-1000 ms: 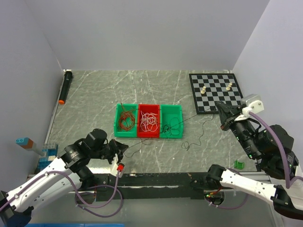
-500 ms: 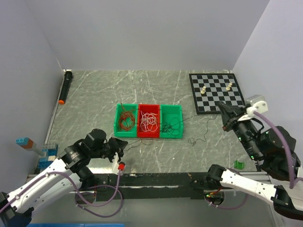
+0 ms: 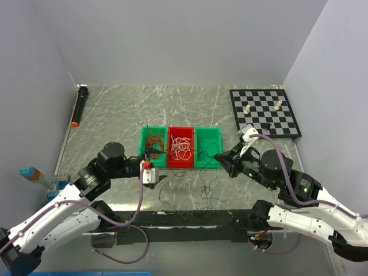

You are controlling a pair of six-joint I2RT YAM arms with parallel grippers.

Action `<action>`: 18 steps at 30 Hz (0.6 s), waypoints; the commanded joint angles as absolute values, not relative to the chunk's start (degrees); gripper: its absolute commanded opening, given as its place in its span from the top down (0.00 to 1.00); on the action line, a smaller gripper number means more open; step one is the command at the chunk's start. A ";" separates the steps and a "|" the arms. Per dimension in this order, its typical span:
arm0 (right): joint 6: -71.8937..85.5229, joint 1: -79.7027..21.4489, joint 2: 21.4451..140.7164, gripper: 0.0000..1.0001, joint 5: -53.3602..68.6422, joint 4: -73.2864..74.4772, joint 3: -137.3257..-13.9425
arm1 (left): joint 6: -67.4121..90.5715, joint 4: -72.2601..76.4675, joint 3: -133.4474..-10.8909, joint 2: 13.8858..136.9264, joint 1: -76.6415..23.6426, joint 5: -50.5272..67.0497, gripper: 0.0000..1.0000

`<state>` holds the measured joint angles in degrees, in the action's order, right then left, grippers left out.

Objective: Untangle the cables

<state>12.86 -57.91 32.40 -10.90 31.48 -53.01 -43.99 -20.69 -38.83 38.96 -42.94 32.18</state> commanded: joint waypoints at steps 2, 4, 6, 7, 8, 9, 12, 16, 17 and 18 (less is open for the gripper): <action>13.36 -60.03 33.05 1.00 -5.98 27.42 -58.35 | -28.48 -4.76 -39.82 44.81 -42.80 38.58 0.15; 12.75 -60.38 33.22 1.00 -5.10 27.33 -59.41 | -26.99 -2.48 -39.64 49.46 -42.80 39.63 0.17; 12.22 -60.73 33.31 1.00 -4.40 27.25 -60.11 | -22.61 3.39 -39.11 52.55 -42.80 41.47 0.19; 12.04 -60.82 33.31 1.00 -4.22 27.33 -60.55 | -21.46 5.43 -38.68 53.17 -42.98 44.01 0.22; 11.69 -60.91 33.31 1.00 -4.13 27.42 -60.90 | -21.71 6.67 -38.58 53.61 -43.41 47.17 0.24; 11.25 -61.00 33.31 1.00 -3.87 27.16 -61.26 | -22.23 6.51 -39.11 54.14 -44.55 48.24 0.28; 9.94 -61.00 33.13 1.00 -3.69 25.41 -61.87 | -23.20 4.66 -40.60 56.07 -48.51 49.21 0.32; 7.39 -61.00 34.71 1.00 -4.30 23.38 -63.63 | -16.19 9.22 -44.37 58.70 -51.23 52.46 0.21; 6.34 -61.00 35.33 1.00 -6.66 23.12 -64.50 | -16.78 8.62 -45.52 59.23 -51.85 52.64 0.21; 5.46 -61.00 35.94 1.00 -9.90 22.94 -65.56 | -17.74 8.09 -46.48 59.41 -52.64 51.34 0.22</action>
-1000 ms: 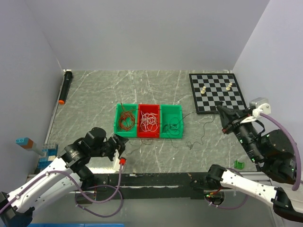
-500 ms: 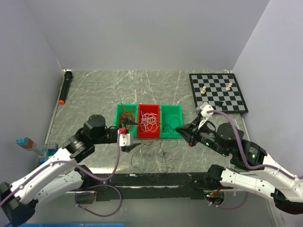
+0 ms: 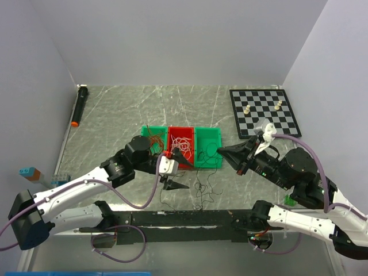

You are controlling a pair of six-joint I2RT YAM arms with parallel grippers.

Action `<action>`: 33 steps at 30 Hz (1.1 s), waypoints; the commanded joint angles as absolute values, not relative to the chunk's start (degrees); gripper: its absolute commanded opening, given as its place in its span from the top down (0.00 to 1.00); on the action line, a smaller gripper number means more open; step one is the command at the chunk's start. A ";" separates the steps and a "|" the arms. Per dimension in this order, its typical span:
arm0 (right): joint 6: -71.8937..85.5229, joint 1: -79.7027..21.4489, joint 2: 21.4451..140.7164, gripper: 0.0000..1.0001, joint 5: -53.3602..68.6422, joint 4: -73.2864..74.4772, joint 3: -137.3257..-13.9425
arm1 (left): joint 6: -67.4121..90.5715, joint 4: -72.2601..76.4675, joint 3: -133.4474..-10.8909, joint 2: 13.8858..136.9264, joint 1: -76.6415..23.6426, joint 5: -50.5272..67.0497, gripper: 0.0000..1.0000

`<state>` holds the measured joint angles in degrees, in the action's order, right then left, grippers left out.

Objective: Untangle the cables

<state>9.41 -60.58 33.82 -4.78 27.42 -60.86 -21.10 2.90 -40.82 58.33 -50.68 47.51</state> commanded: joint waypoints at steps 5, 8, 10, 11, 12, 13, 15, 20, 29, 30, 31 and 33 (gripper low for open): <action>-7.79 -60.91 40.33 1.00 -28.36 15.40 -71.09 | -20.74 17.28 -46.94 57.57 -52.56 26.01 0.20; -17.54 -60.82 44.11 1.00 -31.37 8.64 -76.10 | -22.41 25.12 -47.98 57.04 -51.25 5.43 0.20; -22.65 -60.47 46.48 1.00 -31.64 3.72 -79.87 | -21.45 25.93 -50.26 56.69 -48.79 0.55 0.19; -25.02 -60.29 47.71 1.00 -31.38 1.95 -81.55 | -20.58 25.23 -51.67 56.43 -47.65 0.18 0.18; -27.31 -60.03 49.03 1.00 -30.94 0.45 -83.65 | -19.96 24.18 -52.90 55.90 -46.85 0.18 0.18; -28.55 -59.68 50.44 1.00 -30.76 -1.21 -85.50 | -19.43 23.21 -53.78 55.46 -46.32 -1.56 0.18; -30.84 -58.89 53.16 1.00 -29.98 -3.59 -88.67 | -19.42 21.72 -54.32 54.32 -45.62 -0.53 0.18; -34.36 -56.52 58.53 1.00 -27.52 -8.61 -94.64 | -19.07 19.07 -54.23 52.03 -43.95 0.79 0.18; -34.19 -46.24 71.87 1.00 -21.81 -9.24 -116.59 | -18.11 16.79 -53.79 48.34 -41.05 5.87 0.19; -33.15 -45.53 73.29 1.00 -20.75 -8.36 -120.46 | -18.37 15.66 -53.70 47.99 -40.70 7.54 0.19; -32.44 -45.18 74.78 1.00 -20.13 -7.91 -124.15 | -18.46 14.95 -53.53 47.55 -40.52 8.69 0.19; -32.17 -45.17 77.59 1.00 -19.16 -7.56 -130.22 | -18.02 14.33 -52.04 46.41 -40.08 10.80 0.19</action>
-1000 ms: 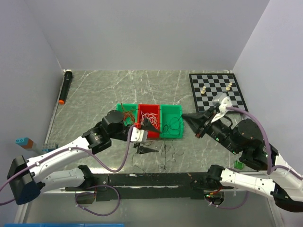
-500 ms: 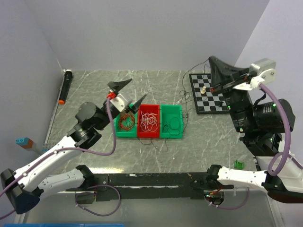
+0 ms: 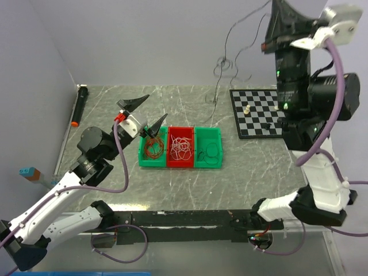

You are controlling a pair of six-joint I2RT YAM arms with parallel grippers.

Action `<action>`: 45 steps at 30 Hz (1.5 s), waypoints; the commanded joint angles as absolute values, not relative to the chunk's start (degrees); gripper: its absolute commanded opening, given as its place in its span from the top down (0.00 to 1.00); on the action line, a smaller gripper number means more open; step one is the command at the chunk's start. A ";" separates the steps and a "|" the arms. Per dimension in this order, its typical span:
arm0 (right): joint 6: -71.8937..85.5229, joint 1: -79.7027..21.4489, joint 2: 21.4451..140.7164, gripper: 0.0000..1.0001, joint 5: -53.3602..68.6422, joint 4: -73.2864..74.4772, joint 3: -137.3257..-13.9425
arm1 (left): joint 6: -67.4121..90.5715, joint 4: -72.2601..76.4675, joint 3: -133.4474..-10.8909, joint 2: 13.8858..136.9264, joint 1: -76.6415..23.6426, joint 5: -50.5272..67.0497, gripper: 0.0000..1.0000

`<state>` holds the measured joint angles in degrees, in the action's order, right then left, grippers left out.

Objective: Untangle the cables

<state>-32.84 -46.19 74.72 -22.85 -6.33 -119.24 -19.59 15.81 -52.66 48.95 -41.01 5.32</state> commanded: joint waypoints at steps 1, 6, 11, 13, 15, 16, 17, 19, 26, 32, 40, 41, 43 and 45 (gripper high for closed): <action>-32.08 -45.18 78.74 1.00 -18.46 -7.65 -132.34 | -17.93 14.15 -51.34 45.97 -39.90 12.12 0.19; -33.22 -45.00 80.33 1.00 -17.75 -10.63 -135.00 | -16.53 13.98 -48.52 43.60 -38.41 16.43 0.21; -32.80 -45.00 75.69 1.00 -17.94 -19.67 -130.17 | -15.56 13.97 -46.24 41.49 -37.09 17.66 0.22; -30.77 -45.00 74.71 1.00 -15.74 -20.04 -133.13 | -14.77 14.50 -45.09 40.87 -36.48 18.54 0.22; -28.92 -45.00 75.58 1.00 -14.25 -18.29 -138.40 | -13.72 14.76 -44.21 40.35 -36.04 19.94 0.22; -28.48 -45.09 76.19 1.00 -13.98 -17.85 -140.69 | -13.45 14.94 -43.77 40.17 -35.86 20.47 0.22; -28.04 -45.00 76.81 1.00 -13.89 -17.75 -142.10 | -12.84 15.38 -43.42 39.90 -35.77 20.91 0.22; -27.43 -45.00 77.08 1.00 -14.33 -18.98 -143.70 | -11.96 15.82 -43.07 39.73 -35.42 21.88 0.23; -27.15 -45.00 74.98 1.00 -15.38 -21.08 -136.96 | -9.23 15.03 -42.28 39.46 -34.37 27.59 0.23; -23.38 -45.00 73.92 1.00 -15.03 -15.74 -131.85 | -9.68 12.21 -41.92 42.88 -34.98 46.73 0.10; -17.16 -44.91 71.90 1.00 -15.39 -14.24 -117.79 | -17.40 13.79 -42.27 52.72 -45.78 45.28 0.06; -15.40 -44.91 71.63 1.00 -14.60 -14.06 -116.29 | -17.49 16.32 -42.19 54.56 -47.53 43.09 0.06; -12.15 -44.91 70.76 1.00 -13.54 -13.54 -113.66 | -14.87 24.56 -41.58 58.16 -50.35 34.25 0.06; -10.29 -44.91 69.70 1.00 -13.18 -13.54 -111.28 | -11.09 31.01 -42.18 62.73 -51.41 28.93 0.02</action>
<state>-16.84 -45.21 72.62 -14.81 -13.13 -113.69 -15.00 16.69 -41.74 57.08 -48.90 39.18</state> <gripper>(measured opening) 0.010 0.953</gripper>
